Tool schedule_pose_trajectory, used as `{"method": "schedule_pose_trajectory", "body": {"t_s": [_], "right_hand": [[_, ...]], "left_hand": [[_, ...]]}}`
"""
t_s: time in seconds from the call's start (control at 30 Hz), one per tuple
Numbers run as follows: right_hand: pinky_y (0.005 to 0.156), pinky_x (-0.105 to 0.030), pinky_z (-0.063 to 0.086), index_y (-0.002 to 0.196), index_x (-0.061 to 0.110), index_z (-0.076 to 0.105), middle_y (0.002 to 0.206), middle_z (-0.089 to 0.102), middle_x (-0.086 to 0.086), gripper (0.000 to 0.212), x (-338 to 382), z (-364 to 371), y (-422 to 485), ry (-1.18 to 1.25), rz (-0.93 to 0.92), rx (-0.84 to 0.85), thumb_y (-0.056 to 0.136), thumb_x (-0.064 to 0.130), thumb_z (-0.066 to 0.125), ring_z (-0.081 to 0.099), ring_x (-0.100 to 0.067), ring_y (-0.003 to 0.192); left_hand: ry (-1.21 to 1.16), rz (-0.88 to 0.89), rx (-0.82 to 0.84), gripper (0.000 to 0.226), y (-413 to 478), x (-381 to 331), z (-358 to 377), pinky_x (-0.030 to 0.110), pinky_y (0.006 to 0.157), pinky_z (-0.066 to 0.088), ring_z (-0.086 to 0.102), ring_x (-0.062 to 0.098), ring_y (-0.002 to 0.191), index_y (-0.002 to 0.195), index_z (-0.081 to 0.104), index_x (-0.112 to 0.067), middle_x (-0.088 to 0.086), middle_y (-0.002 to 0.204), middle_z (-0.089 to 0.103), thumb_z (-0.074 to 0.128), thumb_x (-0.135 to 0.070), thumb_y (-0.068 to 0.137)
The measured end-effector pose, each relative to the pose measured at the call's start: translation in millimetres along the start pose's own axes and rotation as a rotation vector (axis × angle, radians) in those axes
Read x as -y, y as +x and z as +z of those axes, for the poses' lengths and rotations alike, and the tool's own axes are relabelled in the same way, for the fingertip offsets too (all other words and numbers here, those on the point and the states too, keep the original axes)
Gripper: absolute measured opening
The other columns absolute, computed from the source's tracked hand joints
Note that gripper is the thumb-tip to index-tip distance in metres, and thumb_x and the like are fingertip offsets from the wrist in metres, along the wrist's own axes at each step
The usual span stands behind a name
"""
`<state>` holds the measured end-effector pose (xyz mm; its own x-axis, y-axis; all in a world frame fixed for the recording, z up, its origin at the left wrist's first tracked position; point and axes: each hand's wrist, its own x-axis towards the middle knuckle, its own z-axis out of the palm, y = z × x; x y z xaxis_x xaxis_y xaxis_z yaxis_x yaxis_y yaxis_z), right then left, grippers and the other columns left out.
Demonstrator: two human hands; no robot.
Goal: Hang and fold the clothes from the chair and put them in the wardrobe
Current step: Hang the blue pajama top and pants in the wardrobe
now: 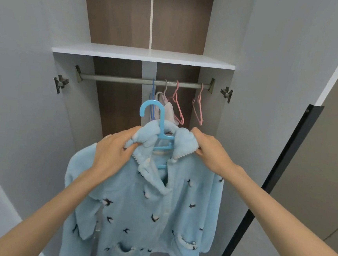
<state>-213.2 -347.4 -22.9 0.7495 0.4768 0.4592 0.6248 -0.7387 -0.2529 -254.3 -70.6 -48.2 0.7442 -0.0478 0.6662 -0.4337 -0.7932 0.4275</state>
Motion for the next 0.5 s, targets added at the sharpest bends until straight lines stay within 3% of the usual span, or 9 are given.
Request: {"method": "schedule_pose_trajectory", "body": {"t_s": [0.13, 0.27, 0.4, 0.5], "right_hand": [[0.061, -0.038, 0.035, 0.092, 0.018, 0.029, 0.085, 0.043, 0.005, 0.022, 18, -2, 8, -0.071, -0.041, 0.013, 0.095, 0.016, 0.05, 0.04, -0.027, 0.073], [0.062, -0.037, 0.037, 0.104, 0.018, 0.038, 0.092, 0.053, 0.0, 0.013, 37, 0, 11, -0.076, -0.091, 0.009, 0.096, 0.021, 0.048, 0.043, -0.027, 0.075], [0.06, -0.034, 0.032, 0.096, 0.032, 0.03, 0.086, 0.048, 0.013, 0.019, 38, -7, 8, -0.081, -0.032, -0.097, 0.096, 0.032, 0.05, 0.044, -0.023, 0.073], [0.06, -0.036, 0.039, 0.099, 0.018, 0.042, 0.081, 0.048, 0.012, 0.015, 30, -15, 6, -0.114, 0.04, -0.189, 0.095, 0.029, 0.052, 0.049, -0.026, 0.071]], "left_hand": [[0.012, -0.001, 0.013, 0.043, 3, -4, -3, 0.041, 0.087, 0.05, 0.061, 0.016, 0.104, 0.13, 0.037, -0.046, -0.012, 0.118, 0.066, 0.039, -0.047, 0.088], [0.047, 0.128, 0.09, 0.037, 13, -13, -7, 0.039, 0.078, 0.048, 0.06, 0.009, 0.1, 0.127, 0.052, -0.041, -0.02, 0.115, 0.064, 0.049, -0.031, 0.092], [0.039, 0.125, 0.14, 0.037, 26, -6, -11, 0.037, 0.083, 0.041, 0.054, 0.015, 0.095, 0.131, 0.048, -0.038, -0.017, 0.122, 0.06, 0.038, -0.046, 0.096], [0.012, 0.072, 0.075, 0.033, 37, 4, -14, 0.036, 0.084, 0.043, 0.057, 0.018, 0.093, 0.127, 0.055, -0.032, -0.013, 0.119, 0.063, 0.043, -0.039, 0.098]]}}
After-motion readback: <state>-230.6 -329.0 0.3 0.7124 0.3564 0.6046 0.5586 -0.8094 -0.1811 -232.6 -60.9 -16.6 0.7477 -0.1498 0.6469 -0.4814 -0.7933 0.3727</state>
